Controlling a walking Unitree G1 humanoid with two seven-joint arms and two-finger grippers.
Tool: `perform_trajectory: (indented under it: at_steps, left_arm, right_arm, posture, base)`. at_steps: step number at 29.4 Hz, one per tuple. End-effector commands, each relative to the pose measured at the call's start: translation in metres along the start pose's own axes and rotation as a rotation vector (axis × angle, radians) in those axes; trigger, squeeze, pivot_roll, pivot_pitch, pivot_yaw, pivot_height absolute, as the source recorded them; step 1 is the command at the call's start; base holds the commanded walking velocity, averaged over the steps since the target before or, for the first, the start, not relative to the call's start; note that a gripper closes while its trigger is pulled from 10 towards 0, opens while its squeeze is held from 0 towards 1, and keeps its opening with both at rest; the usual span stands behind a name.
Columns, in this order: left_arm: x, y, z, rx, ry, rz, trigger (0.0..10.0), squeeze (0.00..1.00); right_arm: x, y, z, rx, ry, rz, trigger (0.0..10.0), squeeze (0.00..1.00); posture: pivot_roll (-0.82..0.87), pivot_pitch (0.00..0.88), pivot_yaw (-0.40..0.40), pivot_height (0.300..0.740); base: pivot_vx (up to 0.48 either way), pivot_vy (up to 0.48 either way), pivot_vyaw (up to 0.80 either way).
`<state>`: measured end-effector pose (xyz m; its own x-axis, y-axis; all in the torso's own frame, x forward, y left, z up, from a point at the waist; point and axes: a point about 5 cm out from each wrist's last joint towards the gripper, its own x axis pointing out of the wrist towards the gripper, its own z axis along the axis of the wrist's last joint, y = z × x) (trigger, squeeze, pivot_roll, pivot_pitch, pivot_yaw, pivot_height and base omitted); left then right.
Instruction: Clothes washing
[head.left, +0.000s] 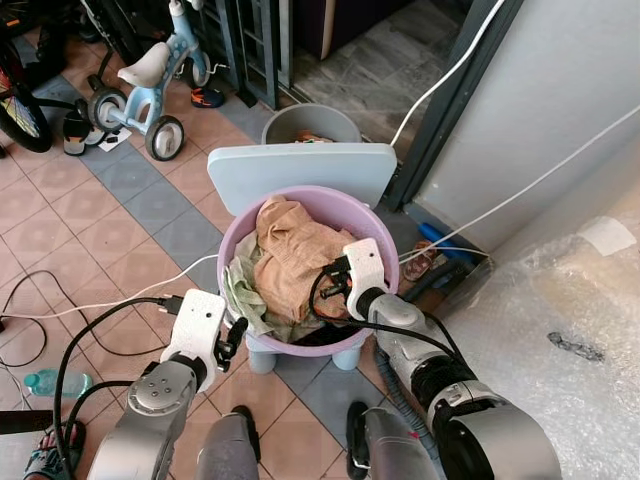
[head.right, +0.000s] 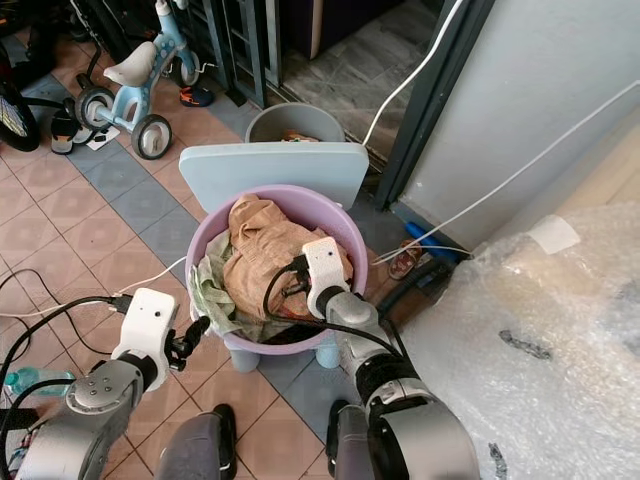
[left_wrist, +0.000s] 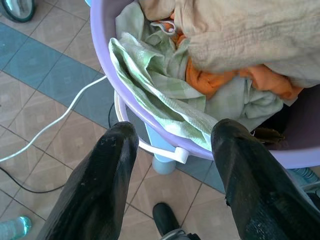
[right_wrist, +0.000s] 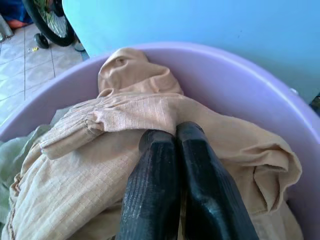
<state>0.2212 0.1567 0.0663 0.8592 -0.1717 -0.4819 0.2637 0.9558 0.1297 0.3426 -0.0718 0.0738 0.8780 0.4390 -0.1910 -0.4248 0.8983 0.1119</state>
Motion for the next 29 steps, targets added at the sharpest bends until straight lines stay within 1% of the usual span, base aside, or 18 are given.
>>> perform_trajectory:
  at_steps: [1,3,4,5,6,10,11,12,13,15,17,18,19,20,23,25,27,29]
  left_arm:
    - [0.004,0.001,-0.003,0.003,0.004,0.02,10.0,0.0]
    - [0.006,0.002,-0.002,0.003,-0.002,0.027,10.0,0.0]
    - [0.011,0.004,0.003,-0.005,-0.029,0.041,10.0,0.0]
    - [0.014,0.004,0.005,-0.008,-0.038,0.046,10.0,0.0]
    - [0.02,0.005,0.012,-0.012,-0.072,0.055,10.0,0.0]
    - [0.027,0.004,0.02,-0.022,-0.112,0.061,10.0,0.0]
    - [0.028,0.004,0.021,-0.026,-0.123,0.063,10.0,0.0]
    - [0.03,0.002,0.026,-0.045,-0.156,0.072,10.0,0.0]
    - [0.03,0.002,0.026,-0.045,-0.156,0.072,10.0,0.0]
    - [0.034,-0.001,0.029,-0.071,-0.182,0.086,10.0,0.0]
    - [0.036,-0.002,0.03,-0.073,-0.189,0.089,10.0,0.0]
    - [0.041,-0.007,0.033,-0.082,-0.209,0.069,10.0,0.0]
    - [0.043,-0.009,0.034,-0.091,-0.216,0.061,10.0,0.0]
    - [0.048,-0.013,0.041,-0.115,-0.24,0.055,10.0,0.0]
    - [0.05,-0.016,0.046,-0.128,-0.258,0.046,10.0,0.0]
    - [0.053,-0.02,0.052,-0.133,-0.273,0.037,10.0,0.0]
    - [0.054,-0.025,0.05,-0.12,-0.269,0.021,10.0,0.0]
    - [0.054,-0.026,0.047,-0.116,-0.263,0.016,10.0,0.0]
  right_arm:
    - [0.001,-0.007,0.015,0.046,-0.068,-0.017,0.0,0.0]
    - [0.002,-0.01,0.02,0.056,-0.088,-0.023,0.0,0.0]
    - [0.002,-0.018,0.041,0.068,-0.165,-0.03,0.0,0.0]
    - [0.002,-0.021,0.048,0.069,-0.188,-0.031,0.0,0.0]
    - [-0.001,-0.028,0.067,0.054,-0.261,-0.022,0.0,0.0]
    - [-0.009,-0.037,0.086,0.034,-0.328,-0.011,0.0,0.0]
    - [-0.012,-0.039,0.09,0.03,-0.343,-0.007,0.0,0.0]
    - [-0.024,-0.044,0.102,-0.008,-0.39,0.01,0.0,0.0]
    - [-0.024,-0.044,0.102,-0.008,-0.39,0.01,0.0,0.0]
    - [-0.041,-0.047,0.112,-0.063,-0.441,0.018,0.0,0.0]
    - [-0.046,-0.049,0.116,-0.078,-0.462,0.003,0.0,0.0]
    - [-0.059,-0.053,0.13,-0.116,-0.534,-0.057,0.0,0.0]
    - [-0.065,-0.057,0.137,-0.132,-0.571,-0.1,0.0,0.0]
    - [-0.075,-0.065,0.151,-0.125,-0.633,-0.198,0.0,0.0]
    - [-0.081,-0.073,0.161,-0.138,-0.672,-0.271,0.0,0.0]
    - [-0.09,-0.086,0.175,-0.151,-0.718,-0.377,0.0,0.0]
    - [-0.11,-0.114,0.195,-0.173,-0.766,-0.563,0.0,0.0]
    - [-0.122,-0.135,0.203,-0.208,-0.771,-0.676,0.0,0.0]
  posture:
    - [0.09,0.184,-0.041,0.74]
    - [0.09,0.176,-0.04,0.74]
    - [0.07,0.134,-0.034,0.74]
    - [0.07,0.134,-0.034,0.74]
    - [0.05,0.099,-0.023,0.74]
    - [0.03,0.067,-0.005,0.74]
    - [0.02,0.062,-0.002,0.74]
    - [0.0,0.042,0.01,0.74]
    - [0.0,0.042,0.01,0.74]
    - [-0.03,0.022,0.015,0.74]
    - [-0.05,0.008,0.018,0.74]
    - [-0.06,0.0,0.021,0.74]
    - [-0.07,0.0,0.022,0.74]
    - [-0.08,0.0,0.026,0.74]
    - [-0.08,0.0,0.03,0.74]
    - [-0.09,0.0,0.038,0.74]
    - [-0.1,0.0,0.043,0.74]
    - [-0.11,0.0,0.042,0.74]
  base:
    - [0.0,0.0,0.0]
    - [0.0,0.0,0.0]
    - [0.0,0.0,0.0]
    - [0.0,0.0,0.0]
    - [0.0,0.0,0.0]
    - [0.0,0.0,0.0]
    - [0.0,0.0,0.0]
    - [0.0,0.0,0.0]
    - [0.0,0.0,0.0]
    - [0.0,0.0,0.0]
    - [0.0,0.0,0.0]
    - [0.0,0.0,0.0]
    - [0.0,0.0,0.0]
    - [0.0,0.0,0.0]
    - [0.0,0.0,0.0]
    - [0.0,0.0,0.0]
    - [0.0,0.0,0.0]
    - [0.0,0.0,0.0]
